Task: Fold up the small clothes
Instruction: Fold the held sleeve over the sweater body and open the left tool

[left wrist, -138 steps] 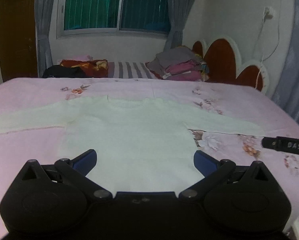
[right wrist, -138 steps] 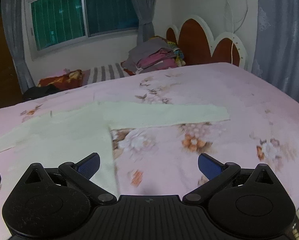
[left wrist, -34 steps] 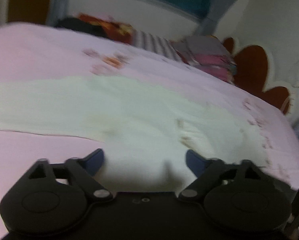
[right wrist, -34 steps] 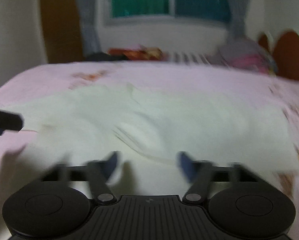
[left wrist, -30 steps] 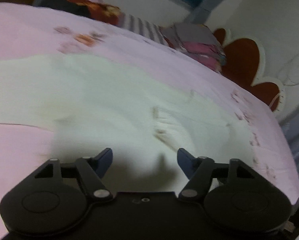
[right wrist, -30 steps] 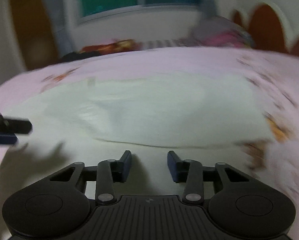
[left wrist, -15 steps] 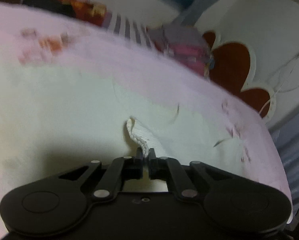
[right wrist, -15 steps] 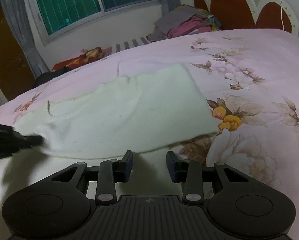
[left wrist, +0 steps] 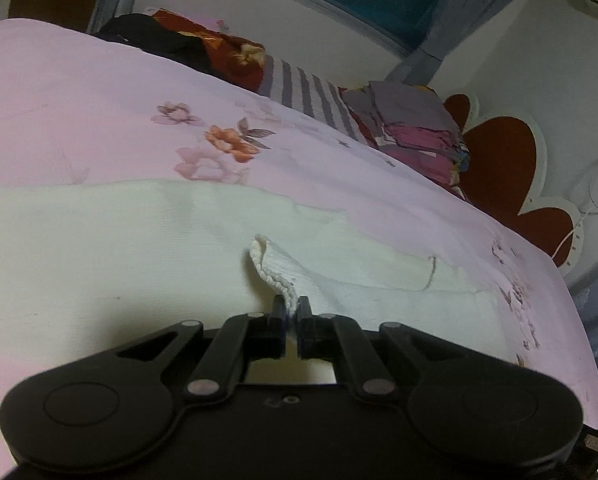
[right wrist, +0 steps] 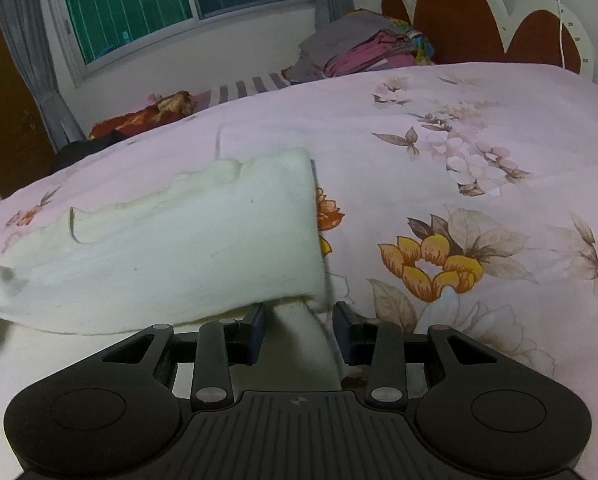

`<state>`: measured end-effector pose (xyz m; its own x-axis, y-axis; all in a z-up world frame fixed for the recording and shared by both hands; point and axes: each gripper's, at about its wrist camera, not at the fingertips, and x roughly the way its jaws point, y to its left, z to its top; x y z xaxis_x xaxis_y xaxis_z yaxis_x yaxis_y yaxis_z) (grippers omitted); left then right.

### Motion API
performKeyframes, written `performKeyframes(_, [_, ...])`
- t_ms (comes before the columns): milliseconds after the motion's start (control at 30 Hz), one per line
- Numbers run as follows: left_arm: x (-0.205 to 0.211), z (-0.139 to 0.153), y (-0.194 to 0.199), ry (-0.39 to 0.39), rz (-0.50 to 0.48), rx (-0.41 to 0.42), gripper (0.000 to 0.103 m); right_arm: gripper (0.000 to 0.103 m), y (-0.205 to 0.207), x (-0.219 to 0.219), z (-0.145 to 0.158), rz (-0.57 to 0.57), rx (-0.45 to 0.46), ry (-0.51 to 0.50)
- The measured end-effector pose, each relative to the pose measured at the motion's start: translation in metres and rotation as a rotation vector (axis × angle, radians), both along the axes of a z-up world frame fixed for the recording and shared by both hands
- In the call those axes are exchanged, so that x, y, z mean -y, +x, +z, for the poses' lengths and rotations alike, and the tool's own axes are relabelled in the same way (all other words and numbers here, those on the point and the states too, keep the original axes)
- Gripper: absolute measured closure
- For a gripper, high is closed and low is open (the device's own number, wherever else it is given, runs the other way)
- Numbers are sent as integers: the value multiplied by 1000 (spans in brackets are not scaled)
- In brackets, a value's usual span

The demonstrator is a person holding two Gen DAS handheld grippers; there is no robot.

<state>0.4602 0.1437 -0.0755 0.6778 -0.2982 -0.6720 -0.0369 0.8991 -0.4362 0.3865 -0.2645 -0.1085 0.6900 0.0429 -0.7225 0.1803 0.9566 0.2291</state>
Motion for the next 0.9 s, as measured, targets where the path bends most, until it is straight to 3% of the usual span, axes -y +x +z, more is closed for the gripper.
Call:
performKeyframes(200, [-5,-10,1,7,-6,-16,99,65,-2,-2,0,-21,1,-28])
performKeyframes(267, [-5,-16,1,11,-9,-29,99,72,-3,-2,-1,-28,0,-31])
performKeyframes(333, [-5,-24,2,17,-9,-42,98,87,-6,-3,1,-13,-1,-28])
performKeyframes(400, [-5,-26,0,62,3,-39,84,91,-12,-4,8,-11,13,-25])
performKeyframes(467, [-5,-18,-9,156,60,4,52,91,-21,-3,18,-21,48,-20])
performKeyframes(500, [-5,-11,-16,193,86,35,45,91,-24,-2,23,-32,70,-11])
performKeyframes(567, [1,-2,-25,209,82,88,45,91,-25,-2,32,-39,115,7])
performKeyframes(700, [45,5,-23,253,-73,134,45,91,-2,-20,27,28,100,44])
performKeyframes(767, [61,-3,-15,267,-110,95,45,91,10,-38,22,86,77,38])
performKeyframes(900, [58,-12,-14,290,-80,53,46,91,15,-44,16,115,47,33])
